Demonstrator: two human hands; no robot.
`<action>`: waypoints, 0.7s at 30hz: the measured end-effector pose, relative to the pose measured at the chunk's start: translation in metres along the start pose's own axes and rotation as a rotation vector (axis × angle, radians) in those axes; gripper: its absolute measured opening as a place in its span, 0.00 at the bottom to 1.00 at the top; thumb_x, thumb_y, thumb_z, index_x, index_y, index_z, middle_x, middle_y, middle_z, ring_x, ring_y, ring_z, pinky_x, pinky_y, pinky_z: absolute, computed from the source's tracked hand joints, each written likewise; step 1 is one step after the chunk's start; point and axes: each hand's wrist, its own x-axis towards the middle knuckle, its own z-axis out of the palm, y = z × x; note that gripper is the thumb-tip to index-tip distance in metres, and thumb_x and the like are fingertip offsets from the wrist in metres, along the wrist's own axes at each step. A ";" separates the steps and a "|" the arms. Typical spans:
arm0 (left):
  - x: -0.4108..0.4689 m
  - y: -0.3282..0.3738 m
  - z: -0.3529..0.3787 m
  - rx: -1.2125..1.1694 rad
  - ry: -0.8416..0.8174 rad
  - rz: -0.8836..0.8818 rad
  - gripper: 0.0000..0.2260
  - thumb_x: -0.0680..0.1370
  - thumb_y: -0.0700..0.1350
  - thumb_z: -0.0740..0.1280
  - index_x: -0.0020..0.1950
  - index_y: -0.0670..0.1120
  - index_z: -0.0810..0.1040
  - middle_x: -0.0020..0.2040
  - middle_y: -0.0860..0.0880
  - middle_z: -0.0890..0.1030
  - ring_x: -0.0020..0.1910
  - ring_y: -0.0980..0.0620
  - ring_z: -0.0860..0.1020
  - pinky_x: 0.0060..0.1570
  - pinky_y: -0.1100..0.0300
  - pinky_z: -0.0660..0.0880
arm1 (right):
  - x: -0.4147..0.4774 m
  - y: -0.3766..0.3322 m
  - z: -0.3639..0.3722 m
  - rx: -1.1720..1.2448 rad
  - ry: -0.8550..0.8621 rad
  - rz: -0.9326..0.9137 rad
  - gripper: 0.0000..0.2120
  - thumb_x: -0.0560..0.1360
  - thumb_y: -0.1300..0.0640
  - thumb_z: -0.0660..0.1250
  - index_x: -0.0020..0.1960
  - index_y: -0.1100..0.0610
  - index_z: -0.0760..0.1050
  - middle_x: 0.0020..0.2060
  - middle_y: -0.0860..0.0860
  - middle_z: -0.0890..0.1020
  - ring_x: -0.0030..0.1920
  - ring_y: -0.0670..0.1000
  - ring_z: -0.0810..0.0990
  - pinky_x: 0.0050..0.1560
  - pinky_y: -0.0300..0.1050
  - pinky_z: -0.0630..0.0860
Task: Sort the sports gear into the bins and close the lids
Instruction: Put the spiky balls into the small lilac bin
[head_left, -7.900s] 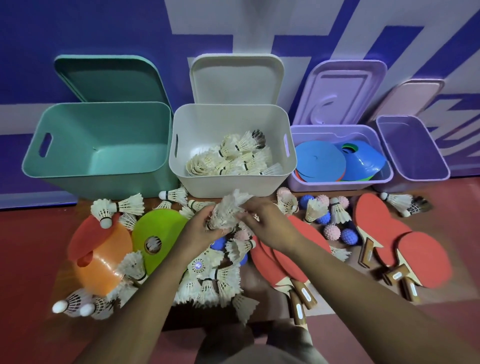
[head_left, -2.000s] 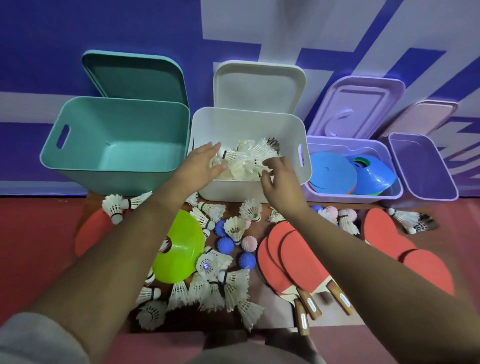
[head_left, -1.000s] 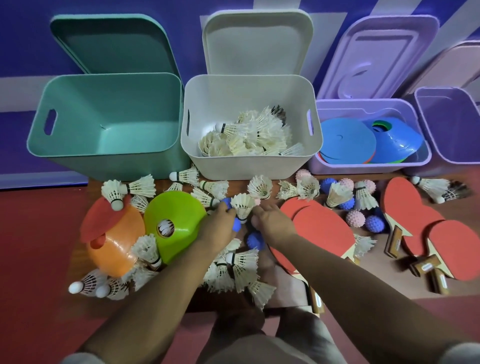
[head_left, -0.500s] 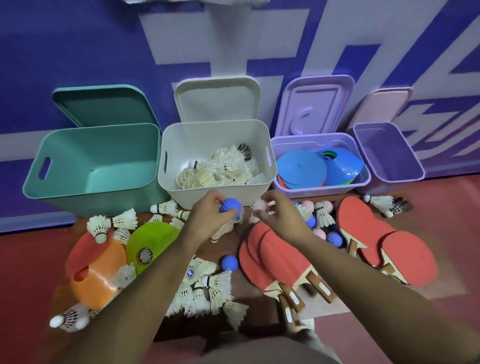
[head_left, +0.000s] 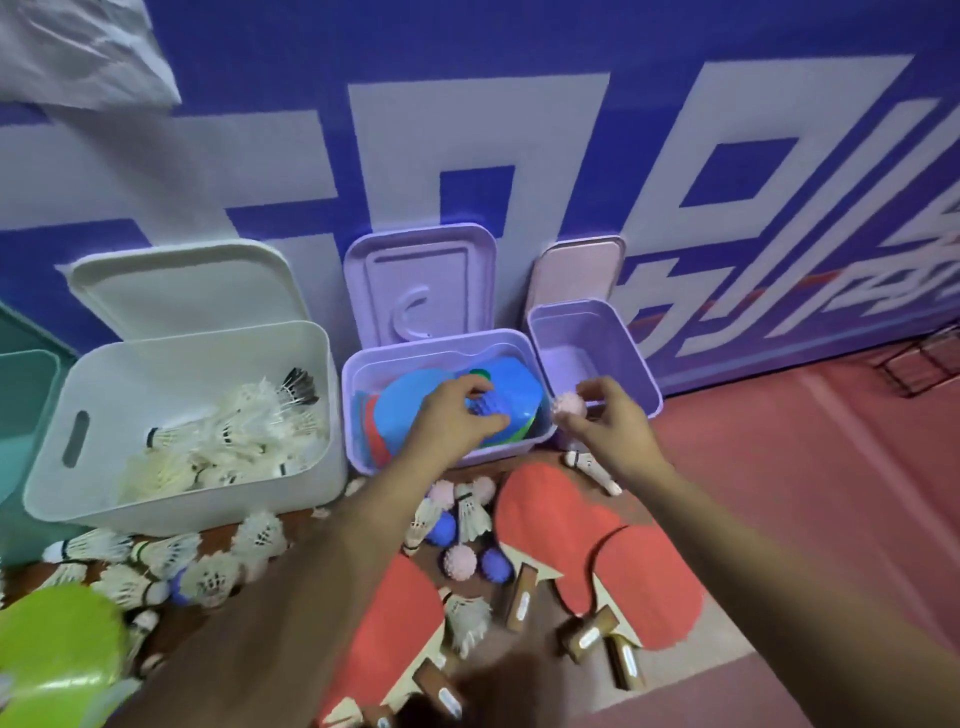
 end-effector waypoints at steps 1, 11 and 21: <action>0.012 0.009 0.020 0.024 -0.014 0.016 0.19 0.67 0.44 0.77 0.56 0.46 0.80 0.52 0.48 0.81 0.45 0.51 0.77 0.54 0.59 0.73 | 0.013 0.013 -0.014 -0.046 0.025 0.010 0.15 0.71 0.53 0.75 0.54 0.53 0.74 0.45 0.47 0.80 0.41 0.48 0.80 0.37 0.36 0.72; 0.091 0.020 0.143 0.419 -0.146 0.138 0.22 0.69 0.43 0.74 0.62 0.47 0.78 0.54 0.43 0.74 0.55 0.43 0.75 0.57 0.57 0.70 | 0.106 0.097 -0.033 -0.426 -0.159 -0.039 0.15 0.76 0.55 0.64 0.60 0.59 0.71 0.56 0.58 0.77 0.51 0.58 0.77 0.44 0.45 0.67; 0.025 0.004 0.099 0.276 -0.010 0.128 0.08 0.74 0.40 0.70 0.52 0.45 0.80 0.46 0.50 0.77 0.39 0.61 0.75 0.46 0.68 0.71 | 0.050 0.083 -0.031 -0.234 -0.152 -0.253 0.12 0.73 0.60 0.66 0.56 0.60 0.74 0.51 0.56 0.77 0.49 0.54 0.78 0.50 0.45 0.73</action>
